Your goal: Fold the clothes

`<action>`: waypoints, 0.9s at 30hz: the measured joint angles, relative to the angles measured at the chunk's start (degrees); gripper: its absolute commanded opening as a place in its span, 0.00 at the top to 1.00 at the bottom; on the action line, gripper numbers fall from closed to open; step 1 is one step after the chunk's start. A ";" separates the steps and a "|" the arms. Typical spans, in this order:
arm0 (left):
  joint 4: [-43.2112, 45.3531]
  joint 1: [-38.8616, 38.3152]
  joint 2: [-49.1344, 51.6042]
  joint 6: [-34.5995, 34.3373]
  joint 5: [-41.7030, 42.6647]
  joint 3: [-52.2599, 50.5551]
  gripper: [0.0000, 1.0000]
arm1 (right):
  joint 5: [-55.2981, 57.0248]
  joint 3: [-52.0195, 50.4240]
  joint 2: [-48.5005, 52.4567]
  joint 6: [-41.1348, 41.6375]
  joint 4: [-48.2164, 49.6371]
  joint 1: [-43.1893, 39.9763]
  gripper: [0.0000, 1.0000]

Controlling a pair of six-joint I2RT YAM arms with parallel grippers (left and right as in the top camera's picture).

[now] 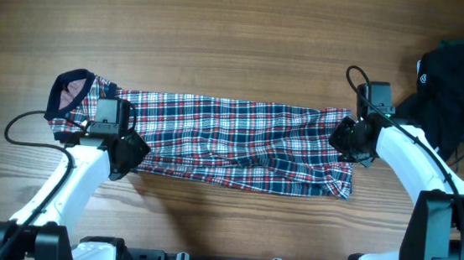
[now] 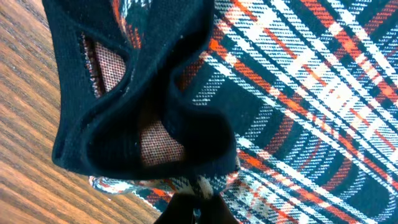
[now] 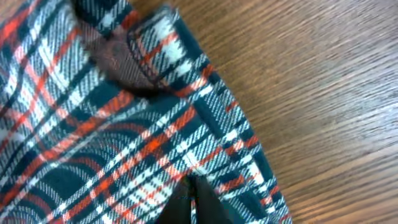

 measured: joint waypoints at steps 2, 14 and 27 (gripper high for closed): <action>0.00 0.00 0.00 0.02 0.04 0.00 0.96 | -2.40 0.42 -0.02 -2.08 -0.90 0.00 0.73; 0.07 0.02 0.00 0.22 0.83 0.00 0.96 | -18.38 5.51 -5.16 -6.82 -17.59 0.26 0.44; 0.20 0.02 0.00 0.42 0.85 0.00 0.96 | -27.45 1.60 -5.16 -2.80 -15.37 0.26 0.09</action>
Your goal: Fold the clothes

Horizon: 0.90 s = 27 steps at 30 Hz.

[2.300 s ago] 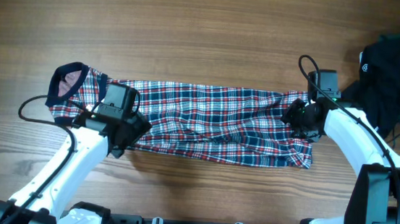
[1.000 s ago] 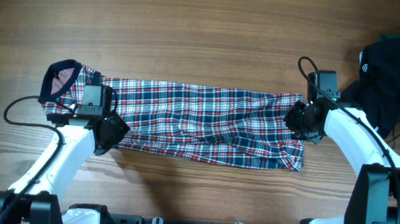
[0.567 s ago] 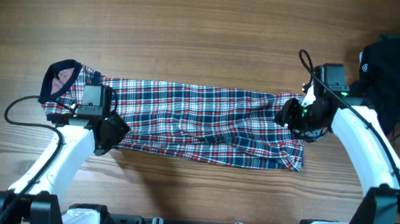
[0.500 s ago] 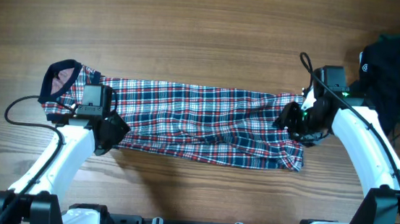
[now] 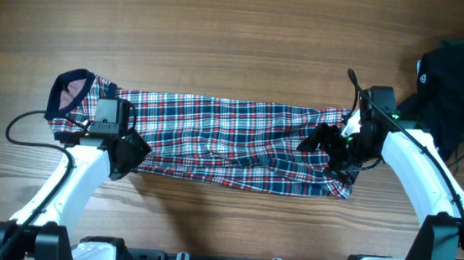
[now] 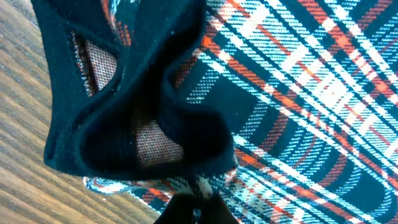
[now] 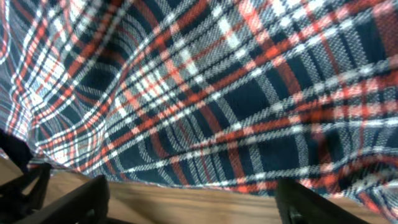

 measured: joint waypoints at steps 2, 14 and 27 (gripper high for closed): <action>0.33 0.00 0.00 0.02 0.09 0.00 0.96 | -0.42 0.00 0.00 0.20 -0.15 0.00 0.09; 0.15 0.00 0.00 0.00 0.15 0.00 0.96 | 1.46 -1.70 0.00 12.00 -3.72 2.97 0.06; 0.04 0.00 0.00 0.02 0.17 0.00 0.96 | 5.42 -10.97 -0.07 20.09 12.87 2.97 0.13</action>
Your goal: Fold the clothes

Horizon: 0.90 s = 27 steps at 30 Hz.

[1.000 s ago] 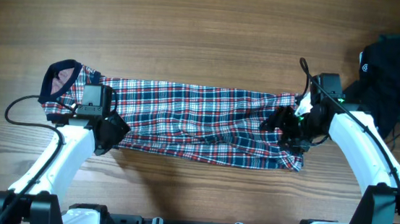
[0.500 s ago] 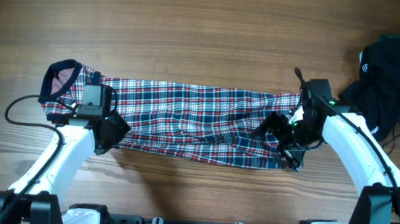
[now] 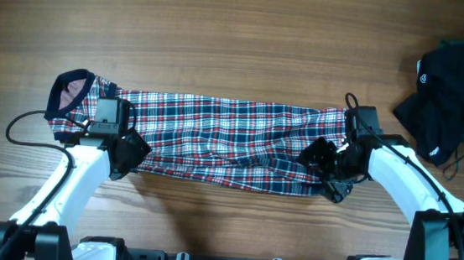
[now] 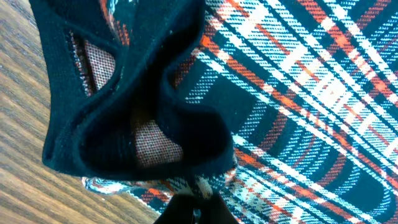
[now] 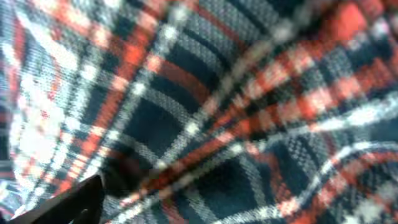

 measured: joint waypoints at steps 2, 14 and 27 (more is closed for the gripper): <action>-0.02 0.00 0.00 0.00 0.00 0.00 0.96 | 0.00 0.00 0.00 -0.46 1.18 0.00 0.17; -0.87 0.00 0.00 0.66 0.00 0.00 0.96 | 2.21 0.02 0.00 -1.81 -3.28 -1.53 0.19; -0.85 0.00 0.00 1.33 0.00 0.00 0.96 | 2.95 3.08 -0.04 -7.26 -5.27 -5.18 0.26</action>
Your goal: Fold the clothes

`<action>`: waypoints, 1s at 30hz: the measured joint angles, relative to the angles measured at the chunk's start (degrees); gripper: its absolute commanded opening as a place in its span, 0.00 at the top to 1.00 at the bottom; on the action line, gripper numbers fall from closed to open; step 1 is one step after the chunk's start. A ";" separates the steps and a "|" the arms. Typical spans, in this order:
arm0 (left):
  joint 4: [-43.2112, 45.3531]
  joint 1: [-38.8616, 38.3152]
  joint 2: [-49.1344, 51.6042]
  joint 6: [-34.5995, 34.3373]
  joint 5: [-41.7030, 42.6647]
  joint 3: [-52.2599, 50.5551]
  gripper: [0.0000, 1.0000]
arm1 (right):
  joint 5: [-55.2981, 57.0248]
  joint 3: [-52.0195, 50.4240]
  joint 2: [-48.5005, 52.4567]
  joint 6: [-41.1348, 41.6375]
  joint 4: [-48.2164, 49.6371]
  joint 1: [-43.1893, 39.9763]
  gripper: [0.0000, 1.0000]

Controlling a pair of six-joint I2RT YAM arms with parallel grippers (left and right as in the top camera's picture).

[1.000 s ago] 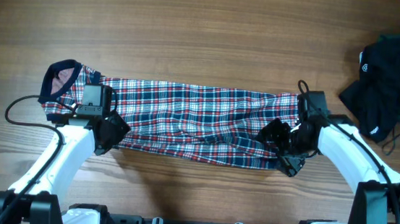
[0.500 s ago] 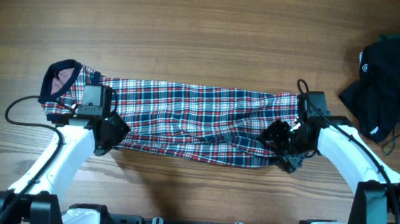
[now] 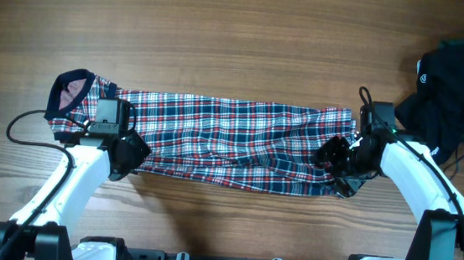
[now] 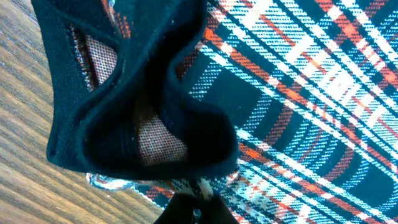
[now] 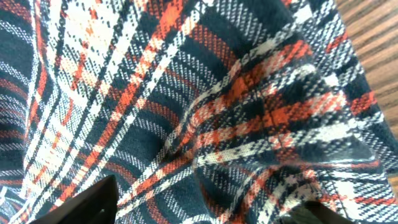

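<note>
A plaid garment (image 3: 231,142) lies stretched left to right across the wooden table, its dark waistband (image 3: 71,91) at the left end. My left gripper (image 3: 124,156) is shut on the cloth's near left edge; in the left wrist view the left gripper (image 4: 198,208) pinches plaid fabric just below the waistband (image 4: 143,93). My right gripper (image 3: 340,160) is open over the garment's right end. In the right wrist view the right gripper (image 5: 199,211) has its fingers (image 5: 81,205) spread wide, with wrinkled plaid cloth (image 5: 186,93) between them.
A pile of dark and teal clothes (image 3: 459,82) sits at the back right, close to the right arm. Bare wooden table (image 3: 241,30) surrounds the garment.
My right gripper, still open, has shifted a little to the right and stands farther from the cloth. The garment's right end lies a bit farther right. The left gripper has not moved.
First my right gripper was shut on the garment's far right corner. Then it was open over the right end, a little to the left. Then it was pressed close onto the near right part, and now it is open there. The left gripper stayed shut on the left edge throughout.
</note>
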 measured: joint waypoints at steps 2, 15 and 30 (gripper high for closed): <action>0.02 0.00 0.00 0.15 0.00 0.00 0.96 | -0.17 0.00 0.00 -0.11 0.11 0.00 0.33; -0.02 0.00 0.00 1.03 0.00 0.00 0.96 | 2.93 0.00 0.00 0.33 0.37 -0.61 0.96; -6.73 7.06 0.00 6.05 2.49 1.95 0.96 | 7.15 0.00 0.00 -0.68 0.28 -8.20 0.96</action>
